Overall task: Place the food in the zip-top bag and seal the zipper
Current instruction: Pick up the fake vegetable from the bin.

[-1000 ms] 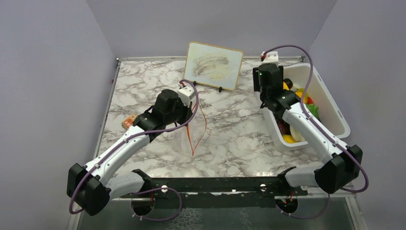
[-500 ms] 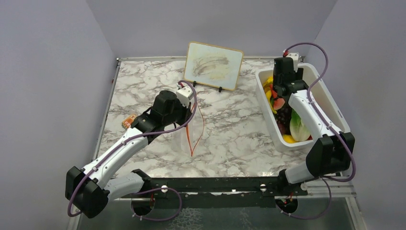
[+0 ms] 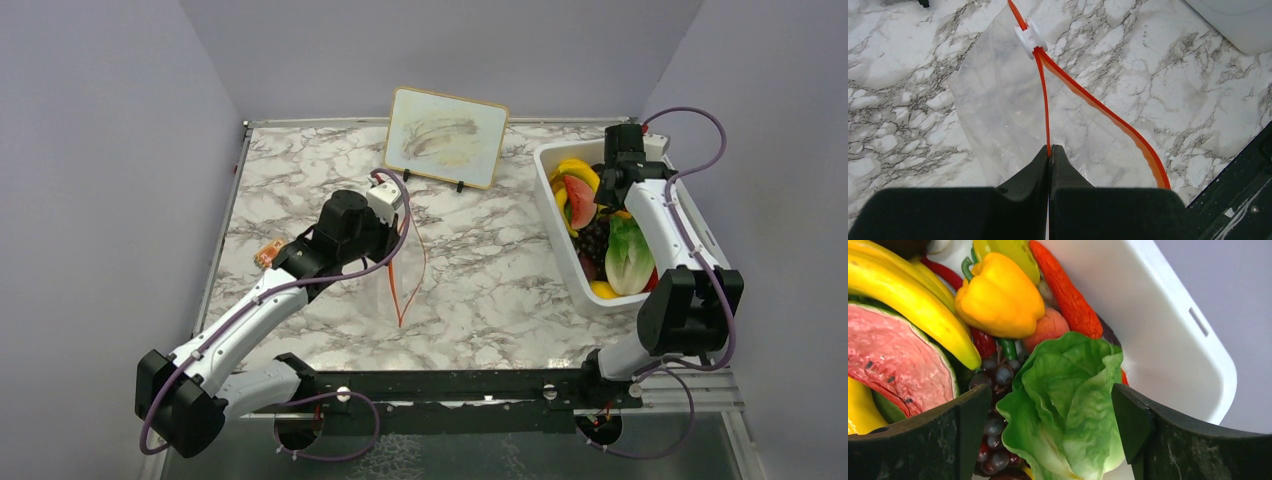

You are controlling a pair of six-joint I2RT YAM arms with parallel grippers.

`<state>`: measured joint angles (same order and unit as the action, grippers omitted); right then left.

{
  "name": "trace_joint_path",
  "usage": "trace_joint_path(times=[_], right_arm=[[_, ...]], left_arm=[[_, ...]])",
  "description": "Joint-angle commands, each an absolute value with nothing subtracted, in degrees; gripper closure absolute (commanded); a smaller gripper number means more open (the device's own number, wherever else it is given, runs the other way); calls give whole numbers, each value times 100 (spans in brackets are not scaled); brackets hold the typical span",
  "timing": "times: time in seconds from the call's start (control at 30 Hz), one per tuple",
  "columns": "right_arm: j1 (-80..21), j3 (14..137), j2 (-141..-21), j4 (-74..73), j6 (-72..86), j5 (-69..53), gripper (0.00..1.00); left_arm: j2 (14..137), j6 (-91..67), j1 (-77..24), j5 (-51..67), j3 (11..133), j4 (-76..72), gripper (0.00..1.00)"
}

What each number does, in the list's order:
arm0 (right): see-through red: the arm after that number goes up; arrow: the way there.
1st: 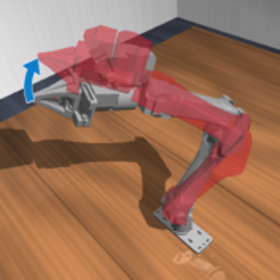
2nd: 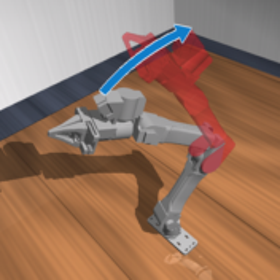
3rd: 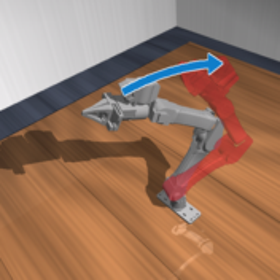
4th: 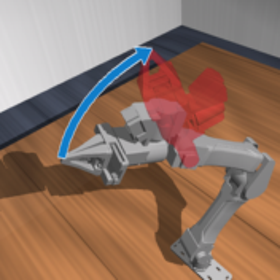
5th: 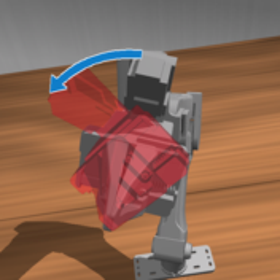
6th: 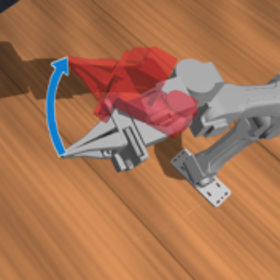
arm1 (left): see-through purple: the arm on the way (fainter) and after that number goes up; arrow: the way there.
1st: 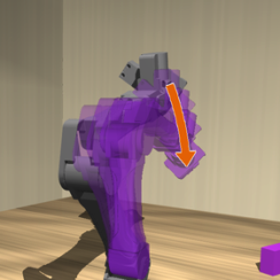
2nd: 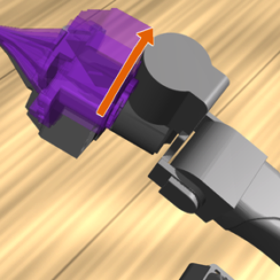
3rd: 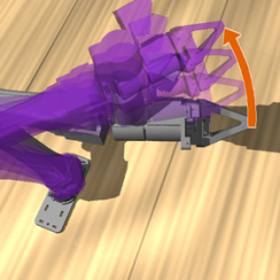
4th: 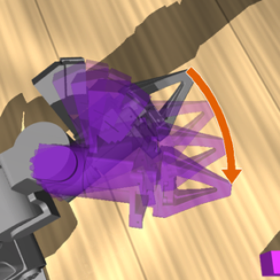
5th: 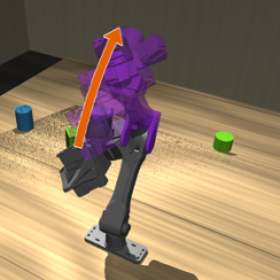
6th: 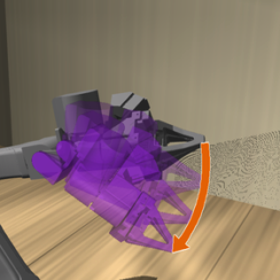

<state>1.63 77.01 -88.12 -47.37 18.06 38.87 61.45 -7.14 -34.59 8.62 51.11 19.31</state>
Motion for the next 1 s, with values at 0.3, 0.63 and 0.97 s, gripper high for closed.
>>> trace_joint_path(times=[0.3, 0.63, 0.97], right_arm=[[263, 7267, -7851, -4967, 2097, 3589, 0], [279, 6837, -7990, -4903, 1919, 2858, 0], [381, 6551, -8372, -4822, 1939, 3754, 0]], left_arm=[[5847, -800, -3454, 993, 5020, 1700, 100], [5745, -878, -3454, 1041, 4940, 1636, 100], [5911, -915, -3454, 1165, 4961, 1626, 100]])
